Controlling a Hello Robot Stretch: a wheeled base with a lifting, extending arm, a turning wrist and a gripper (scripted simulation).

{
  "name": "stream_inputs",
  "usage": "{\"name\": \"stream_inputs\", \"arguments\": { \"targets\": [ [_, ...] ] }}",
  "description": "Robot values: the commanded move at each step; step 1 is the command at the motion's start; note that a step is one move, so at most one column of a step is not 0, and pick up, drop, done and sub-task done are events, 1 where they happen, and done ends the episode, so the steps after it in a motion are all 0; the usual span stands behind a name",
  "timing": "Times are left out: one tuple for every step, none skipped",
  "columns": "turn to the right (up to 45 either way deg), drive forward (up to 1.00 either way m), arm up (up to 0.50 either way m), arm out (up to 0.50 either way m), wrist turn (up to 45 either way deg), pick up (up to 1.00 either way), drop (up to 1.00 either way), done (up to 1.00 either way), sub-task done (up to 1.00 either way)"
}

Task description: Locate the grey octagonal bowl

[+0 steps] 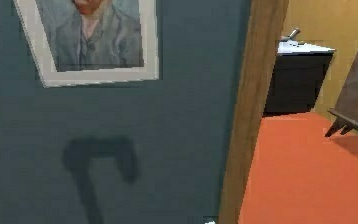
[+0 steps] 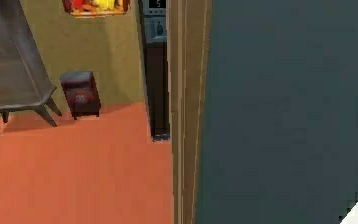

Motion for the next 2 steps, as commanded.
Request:
{"name": "stream_inputs", "arguments": {
  "targets": [
    [18.0,0.0,0.0,0.0,0.0,0.0,0.0,0.0,0.0],
    [0.0,0.35,0.0,0.0,0.0,0.0,0.0,0.0,0.0]
  ]
}}
